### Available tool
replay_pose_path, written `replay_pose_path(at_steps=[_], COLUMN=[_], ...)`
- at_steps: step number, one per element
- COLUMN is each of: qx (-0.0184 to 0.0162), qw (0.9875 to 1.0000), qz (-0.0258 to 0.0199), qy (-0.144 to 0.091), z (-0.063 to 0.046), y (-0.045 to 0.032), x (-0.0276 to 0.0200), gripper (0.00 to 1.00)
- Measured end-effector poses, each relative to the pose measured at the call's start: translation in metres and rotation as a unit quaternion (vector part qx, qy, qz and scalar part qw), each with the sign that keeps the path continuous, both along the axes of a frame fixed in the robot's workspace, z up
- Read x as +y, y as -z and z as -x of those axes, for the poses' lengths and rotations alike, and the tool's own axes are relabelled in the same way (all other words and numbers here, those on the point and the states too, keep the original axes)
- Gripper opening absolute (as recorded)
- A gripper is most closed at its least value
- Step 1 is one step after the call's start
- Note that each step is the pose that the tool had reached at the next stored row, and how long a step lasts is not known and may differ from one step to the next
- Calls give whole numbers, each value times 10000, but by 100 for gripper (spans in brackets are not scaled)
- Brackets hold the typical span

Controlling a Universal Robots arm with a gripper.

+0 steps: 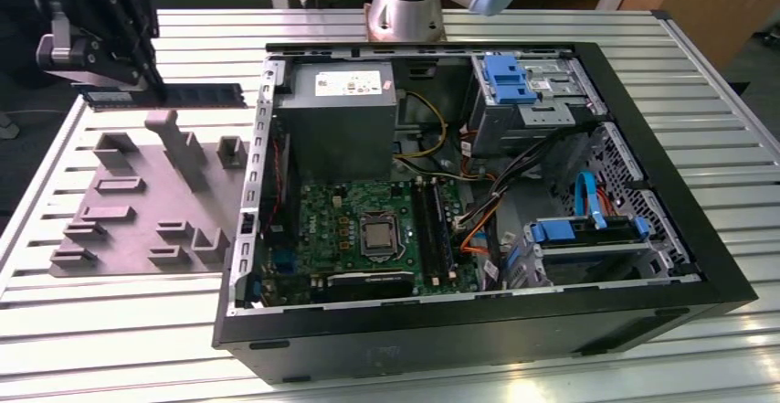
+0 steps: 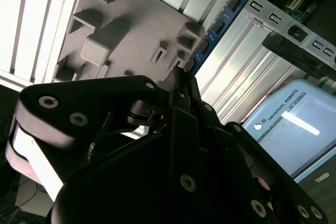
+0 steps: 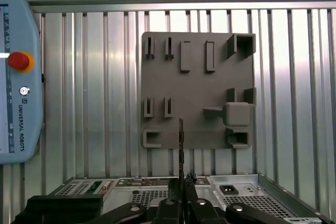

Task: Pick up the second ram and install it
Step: 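Pick up the second ram and move it above second insertion slot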

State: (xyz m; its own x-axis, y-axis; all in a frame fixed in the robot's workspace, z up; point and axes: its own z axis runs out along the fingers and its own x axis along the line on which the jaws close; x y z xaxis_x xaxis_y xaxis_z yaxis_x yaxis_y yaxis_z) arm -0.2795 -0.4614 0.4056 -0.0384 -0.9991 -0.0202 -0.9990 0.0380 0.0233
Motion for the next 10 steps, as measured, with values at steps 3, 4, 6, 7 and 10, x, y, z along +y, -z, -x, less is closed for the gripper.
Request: replay_pose_path(at_steps=[3,4,6,7,10], qx=[0,0,0,0,0], qw=[10000,10000,10000,10000,10000], qz=[0,0,0,0,0], qy=[0,0,0,0,0], z=[-66,-87,-129,-150,-217], y=[0,0,-1,-1,0], x=[0,0,0,0,0], gripper=[14,14,14,14,14])
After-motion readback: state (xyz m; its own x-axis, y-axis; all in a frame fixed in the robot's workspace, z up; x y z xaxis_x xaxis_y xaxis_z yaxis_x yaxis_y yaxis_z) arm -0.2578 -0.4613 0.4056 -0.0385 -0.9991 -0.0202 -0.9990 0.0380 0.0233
